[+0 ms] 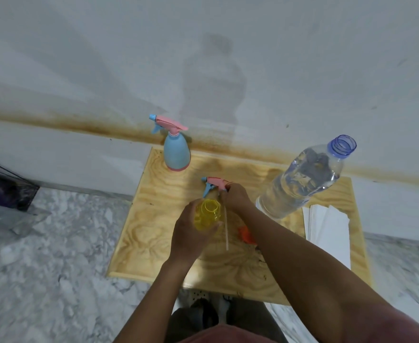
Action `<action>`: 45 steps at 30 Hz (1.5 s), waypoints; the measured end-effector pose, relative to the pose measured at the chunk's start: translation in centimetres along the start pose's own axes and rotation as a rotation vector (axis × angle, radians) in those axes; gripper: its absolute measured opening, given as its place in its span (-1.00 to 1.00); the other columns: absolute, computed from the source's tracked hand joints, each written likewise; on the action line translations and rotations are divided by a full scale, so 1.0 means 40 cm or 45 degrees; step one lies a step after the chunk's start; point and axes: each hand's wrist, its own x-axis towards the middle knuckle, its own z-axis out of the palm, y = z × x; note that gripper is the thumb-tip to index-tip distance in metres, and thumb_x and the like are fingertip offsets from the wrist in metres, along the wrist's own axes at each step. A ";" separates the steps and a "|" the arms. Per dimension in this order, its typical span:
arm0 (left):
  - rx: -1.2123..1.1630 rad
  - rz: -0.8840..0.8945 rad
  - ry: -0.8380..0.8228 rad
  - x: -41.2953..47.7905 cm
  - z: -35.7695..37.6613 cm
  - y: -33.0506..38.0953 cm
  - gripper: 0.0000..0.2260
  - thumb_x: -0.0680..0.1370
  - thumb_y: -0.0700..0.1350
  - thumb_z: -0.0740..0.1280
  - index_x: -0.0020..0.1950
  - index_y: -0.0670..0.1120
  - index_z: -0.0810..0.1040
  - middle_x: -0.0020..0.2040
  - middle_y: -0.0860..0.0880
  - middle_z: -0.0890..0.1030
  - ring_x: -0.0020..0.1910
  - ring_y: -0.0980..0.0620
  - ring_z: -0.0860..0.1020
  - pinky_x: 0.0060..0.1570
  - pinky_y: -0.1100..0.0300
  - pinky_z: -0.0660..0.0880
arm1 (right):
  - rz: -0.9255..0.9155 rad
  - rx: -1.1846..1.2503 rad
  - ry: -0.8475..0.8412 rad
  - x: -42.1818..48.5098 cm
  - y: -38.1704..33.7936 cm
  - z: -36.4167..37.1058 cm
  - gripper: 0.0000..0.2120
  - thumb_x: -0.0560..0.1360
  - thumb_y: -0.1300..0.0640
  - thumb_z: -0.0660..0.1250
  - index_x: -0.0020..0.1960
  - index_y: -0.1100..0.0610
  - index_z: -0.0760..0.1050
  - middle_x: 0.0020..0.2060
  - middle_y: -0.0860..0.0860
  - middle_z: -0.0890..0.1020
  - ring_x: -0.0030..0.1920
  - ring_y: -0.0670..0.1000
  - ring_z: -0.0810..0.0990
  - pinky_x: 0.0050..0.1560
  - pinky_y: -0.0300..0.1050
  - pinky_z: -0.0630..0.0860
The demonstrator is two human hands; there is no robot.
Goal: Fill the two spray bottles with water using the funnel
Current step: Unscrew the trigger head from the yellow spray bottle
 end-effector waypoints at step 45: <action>0.089 0.067 0.082 -0.024 0.007 0.005 -0.34 0.38 0.13 0.54 0.40 0.02 0.38 0.20 0.00 0.62 0.10 -0.01 0.60 -0.04 0.06 0.60 | -0.483 0.082 0.586 -0.451 0.038 -0.252 -0.80 0.52 0.09 0.41 0.13 -0.01 0.68 -0.01 -0.05 0.73 -0.05 -0.09 0.61 -0.02 -0.09 0.55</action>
